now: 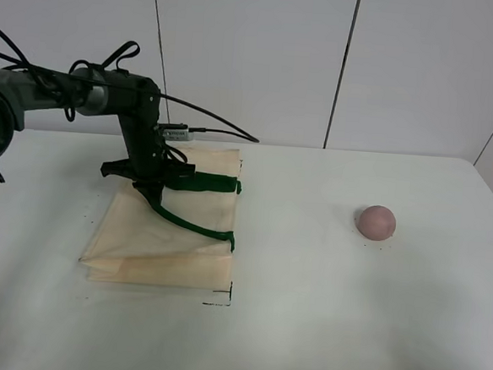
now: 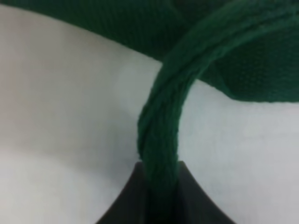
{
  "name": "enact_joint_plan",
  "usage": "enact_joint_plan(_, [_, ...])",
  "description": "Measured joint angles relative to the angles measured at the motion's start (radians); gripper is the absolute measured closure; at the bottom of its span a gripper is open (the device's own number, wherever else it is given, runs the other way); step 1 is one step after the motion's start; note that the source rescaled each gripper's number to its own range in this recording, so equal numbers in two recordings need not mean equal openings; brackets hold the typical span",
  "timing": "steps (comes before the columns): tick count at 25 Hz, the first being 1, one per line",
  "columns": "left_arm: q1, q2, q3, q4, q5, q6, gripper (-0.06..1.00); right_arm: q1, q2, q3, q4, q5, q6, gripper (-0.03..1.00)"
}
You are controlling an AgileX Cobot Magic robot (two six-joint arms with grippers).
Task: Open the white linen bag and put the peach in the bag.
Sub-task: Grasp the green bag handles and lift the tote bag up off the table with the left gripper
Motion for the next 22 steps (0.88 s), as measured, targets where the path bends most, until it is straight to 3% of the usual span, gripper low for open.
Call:
enact_joint_plan(8, [0.0,-0.109,-0.316,-0.003,0.236,0.149,0.94,0.0,0.0,0.0,0.0,0.0,0.0,-0.03])
enact_joint_plan(10, [0.0,-0.149,-0.377,-0.003,0.243,0.171,0.94,0.0,0.0,0.0,0.0,0.0,0.0,-0.03])
enact_joint_plan(22, [0.0,-0.394,-0.398,-0.027,0.246,0.217,0.94,0.0,0.098,0.0,0.0,0.0,0.0,-0.03])
